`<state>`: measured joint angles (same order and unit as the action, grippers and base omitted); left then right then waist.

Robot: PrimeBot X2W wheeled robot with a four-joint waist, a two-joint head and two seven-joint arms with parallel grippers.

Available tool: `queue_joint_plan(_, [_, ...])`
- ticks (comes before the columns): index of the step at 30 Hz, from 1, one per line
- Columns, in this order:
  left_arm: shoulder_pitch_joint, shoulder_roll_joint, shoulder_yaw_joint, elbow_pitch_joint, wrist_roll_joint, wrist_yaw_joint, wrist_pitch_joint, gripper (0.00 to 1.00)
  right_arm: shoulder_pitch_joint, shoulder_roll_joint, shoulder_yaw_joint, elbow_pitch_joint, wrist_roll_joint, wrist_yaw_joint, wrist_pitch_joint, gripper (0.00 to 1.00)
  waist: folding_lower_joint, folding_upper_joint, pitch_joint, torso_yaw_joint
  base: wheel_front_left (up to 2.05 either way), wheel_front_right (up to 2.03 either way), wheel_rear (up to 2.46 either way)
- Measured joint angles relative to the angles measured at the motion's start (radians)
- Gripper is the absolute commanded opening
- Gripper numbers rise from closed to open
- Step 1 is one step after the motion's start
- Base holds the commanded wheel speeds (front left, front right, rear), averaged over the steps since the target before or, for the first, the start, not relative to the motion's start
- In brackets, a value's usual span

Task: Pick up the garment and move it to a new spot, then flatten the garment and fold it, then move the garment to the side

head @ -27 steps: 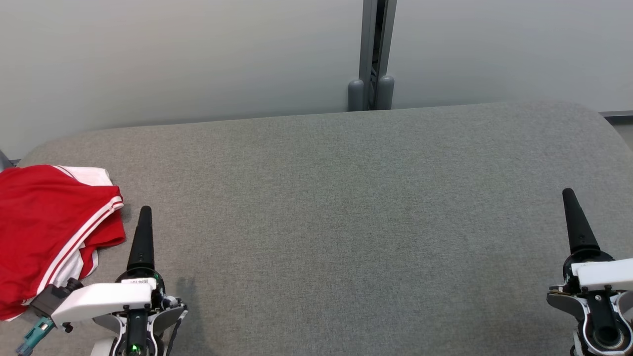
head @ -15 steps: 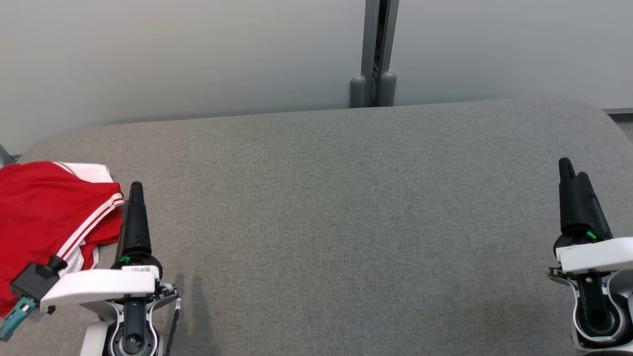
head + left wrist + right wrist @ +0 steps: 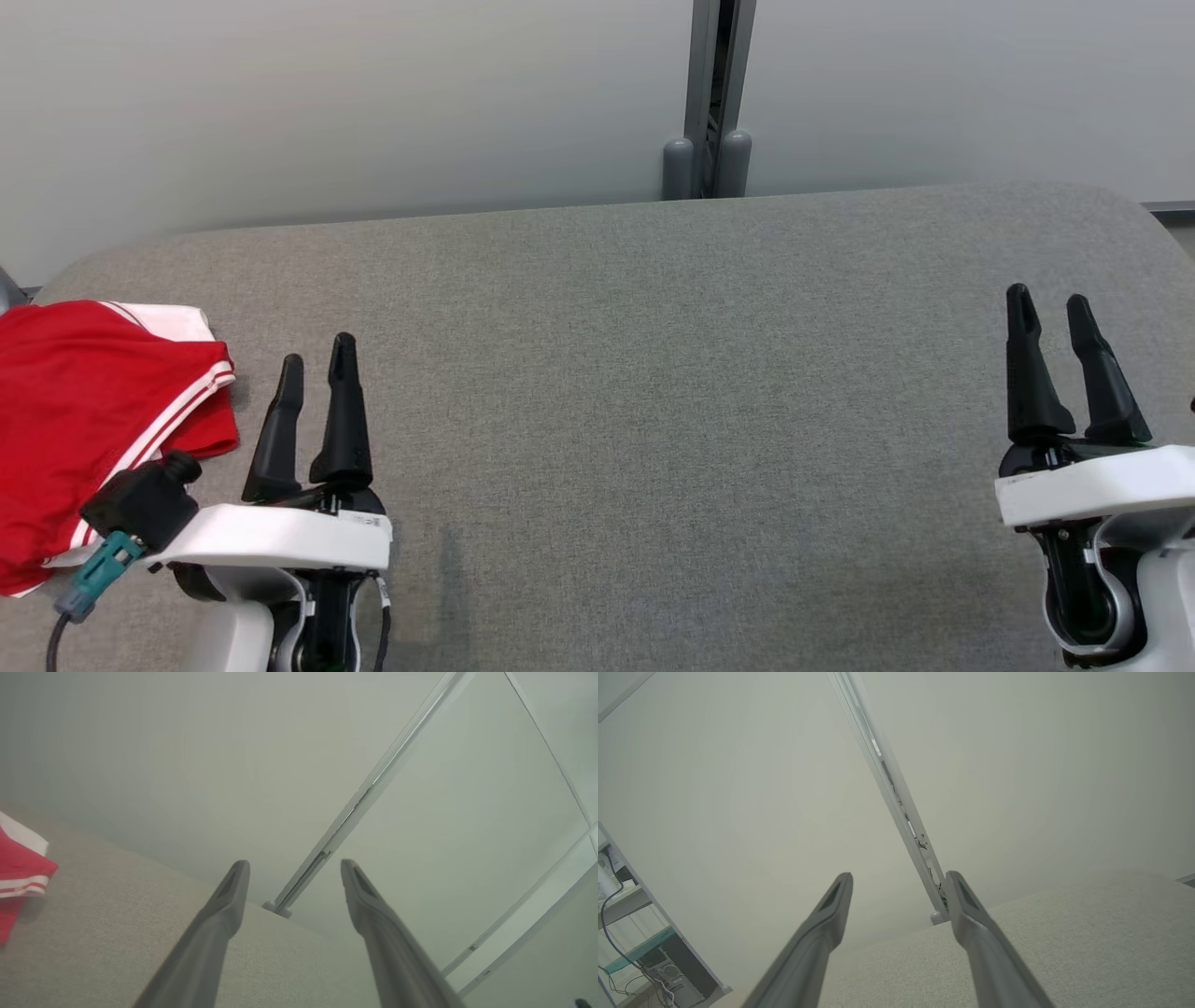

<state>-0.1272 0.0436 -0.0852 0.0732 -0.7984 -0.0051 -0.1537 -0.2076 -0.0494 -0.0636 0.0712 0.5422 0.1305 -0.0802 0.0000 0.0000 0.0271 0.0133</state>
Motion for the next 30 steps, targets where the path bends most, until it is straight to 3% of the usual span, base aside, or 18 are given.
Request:
queue_joint_plan(12, [0.02,0.008,-0.108,0.007,0.338,0.059,-0.024,1.0,0.031,0.009,0.02,0.003,-0.179,0.0,-0.041,1.0,0.0,0.0,0.002,-0.004,0.0,0.0,0.0])
queue_joint_plan(22, [0.021,0.036,-0.172,0.033,0.464,0.154,-0.042,1.0,0.043,0.008,0.03,0.025,-0.29,0.0,-0.072,1.0,0.0001,0.0,0.007,-0.005,0.0,0.0,0.0])
queue_joint_plan(30, [0.023,0.053,-0.208,0.053,0.52,0.191,-0.056,1.0,0.052,0.008,0.041,0.042,-0.311,0.0,-0.095,1.0,0.0,0.0,0.006,-0.005,0.0,0.0,0.0])
